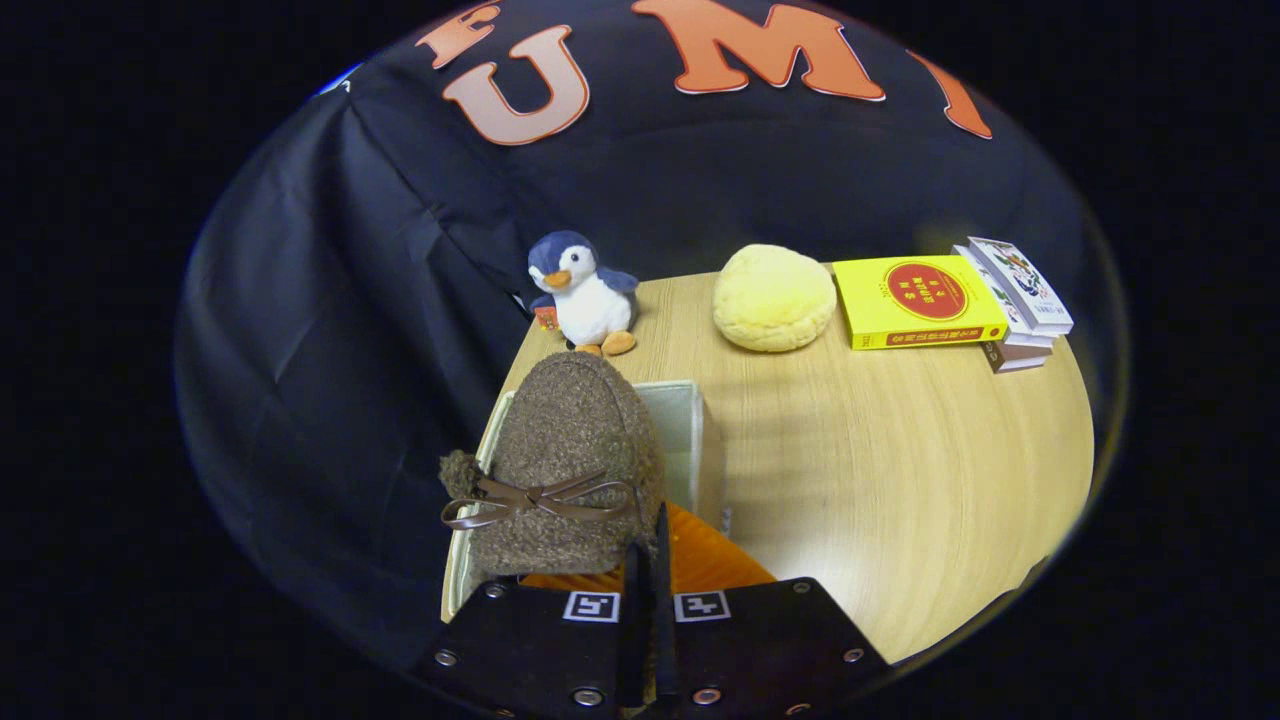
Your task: Open the storage box then place both shoes into the box .Put the left shoe in first, then the right shoe, with the right side of both shoes facing outward in a uniform manner.
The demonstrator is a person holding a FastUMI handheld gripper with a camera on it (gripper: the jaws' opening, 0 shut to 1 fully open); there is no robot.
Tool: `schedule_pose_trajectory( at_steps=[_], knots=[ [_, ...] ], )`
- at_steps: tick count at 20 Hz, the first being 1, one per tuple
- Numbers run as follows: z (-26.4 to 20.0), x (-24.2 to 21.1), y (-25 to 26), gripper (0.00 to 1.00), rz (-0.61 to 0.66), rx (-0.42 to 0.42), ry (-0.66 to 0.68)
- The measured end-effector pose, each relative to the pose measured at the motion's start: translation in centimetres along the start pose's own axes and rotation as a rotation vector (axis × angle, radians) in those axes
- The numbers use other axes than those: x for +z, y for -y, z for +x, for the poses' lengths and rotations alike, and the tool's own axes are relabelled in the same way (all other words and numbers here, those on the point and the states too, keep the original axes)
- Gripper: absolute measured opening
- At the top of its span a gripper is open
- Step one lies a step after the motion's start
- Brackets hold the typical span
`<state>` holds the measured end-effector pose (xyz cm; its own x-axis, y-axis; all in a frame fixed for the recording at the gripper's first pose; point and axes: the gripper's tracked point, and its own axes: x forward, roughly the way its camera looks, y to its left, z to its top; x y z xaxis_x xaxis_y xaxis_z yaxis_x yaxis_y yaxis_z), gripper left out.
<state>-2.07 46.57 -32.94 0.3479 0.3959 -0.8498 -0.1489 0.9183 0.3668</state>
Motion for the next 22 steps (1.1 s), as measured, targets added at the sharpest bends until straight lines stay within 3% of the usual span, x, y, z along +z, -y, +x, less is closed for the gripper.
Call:
schedule_pose_trajectory(
  at_steps=[5, 8, 11, 17, 22],
  knots=[
    [3.5, -2.0, -0.1, 0.06, -0.019, -0.105, -0.041],
    [4.1, -3.0, 0.4, 0.16, -0.026, -0.150, -0.066],
    [4.0, -4.3, -0.2, 0.20, -0.007, -0.123, -0.117],
    [-1.0, 1.0, -0.8, 0.32, -0.049, -0.007, 0.051],
    [-6.6, 4.5, 1.5, 0.51, -0.098, 0.034, 0.202]
  ],
)
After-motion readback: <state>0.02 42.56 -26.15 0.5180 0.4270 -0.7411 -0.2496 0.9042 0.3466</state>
